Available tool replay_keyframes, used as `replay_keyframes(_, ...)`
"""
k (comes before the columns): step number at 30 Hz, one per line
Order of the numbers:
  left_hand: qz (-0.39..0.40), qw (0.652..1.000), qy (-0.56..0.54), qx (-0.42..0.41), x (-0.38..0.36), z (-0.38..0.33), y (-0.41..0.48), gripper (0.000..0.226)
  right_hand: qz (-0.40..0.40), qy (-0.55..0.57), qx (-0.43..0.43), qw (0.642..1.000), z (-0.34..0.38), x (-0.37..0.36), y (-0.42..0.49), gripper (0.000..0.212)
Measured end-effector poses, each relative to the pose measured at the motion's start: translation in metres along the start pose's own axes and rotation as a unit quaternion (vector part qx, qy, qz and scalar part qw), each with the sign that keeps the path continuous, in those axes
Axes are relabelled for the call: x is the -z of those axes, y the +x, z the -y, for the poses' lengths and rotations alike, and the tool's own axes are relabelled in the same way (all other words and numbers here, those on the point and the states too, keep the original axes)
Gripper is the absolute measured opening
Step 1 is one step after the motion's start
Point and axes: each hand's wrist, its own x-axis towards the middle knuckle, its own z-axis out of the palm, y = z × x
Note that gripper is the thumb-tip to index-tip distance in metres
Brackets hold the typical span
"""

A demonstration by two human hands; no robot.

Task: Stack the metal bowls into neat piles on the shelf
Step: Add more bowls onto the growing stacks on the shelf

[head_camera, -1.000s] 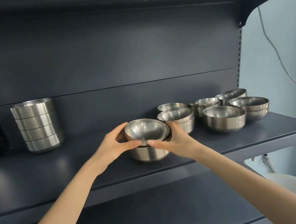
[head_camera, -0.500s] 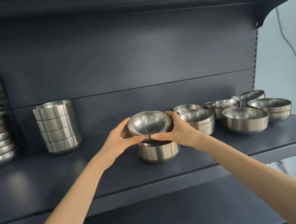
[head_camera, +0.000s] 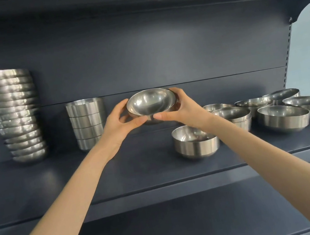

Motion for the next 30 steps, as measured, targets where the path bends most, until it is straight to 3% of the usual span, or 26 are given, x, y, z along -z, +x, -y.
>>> replay_keyframes(7, -0.029, 0.999, 0.017, 0.01, 0.066, -0.01, -0.023, 0.078, 0.009, 0.059, 0.004, 0.998, 0.018, -0.068, 0.01, 0.074)
replay_keyframes(13, -0.061, 0.998, 0.019, 0.004, 0.088, -0.005, -0.029, 0.064, 0.033, 0.085, -0.006, 0.996, 0.019, -0.095, 0.025, 0.096)
replay_keyframes(15, -0.076, 0.997, 0.019, 0.0, 0.093, -0.005, -0.027, 0.059, 0.04, 0.093, -0.001, 0.995, 0.018, -0.101, 0.033, 0.094)
replay_keyframes(18, -0.102, 0.994, 0.028, -0.009, 0.099, -0.01, -0.016, 0.071, 0.035, 0.109, 0.009, 0.993, 0.021, -0.109, 0.05, 0.082)
replay_keyframes(23, -0.123, 0.991, 0.039, -0.027, 0.108, -0.022, 0.011, 0.066, 0.022, 0.147, 0.022, 0.989, 0.024, -0.117, 0.086, 0.087)
replay_keyframes(27, -0.14, 0.989, 0.038, -0.038, 0.117, -0.013, 0.018, 0.049, 0.033, 0.149, 0.024, 0.988, 0.024, -0.126, 0.106, 0.093)
replay_keyframes(30, -0.149, 0.987, 0.044, -0.04, 0.124, -0.01, 0.02, 0.052, 0.038, 0.149, 0.023, 0.988, 0.026, -0.134, 0.113, 0.09)
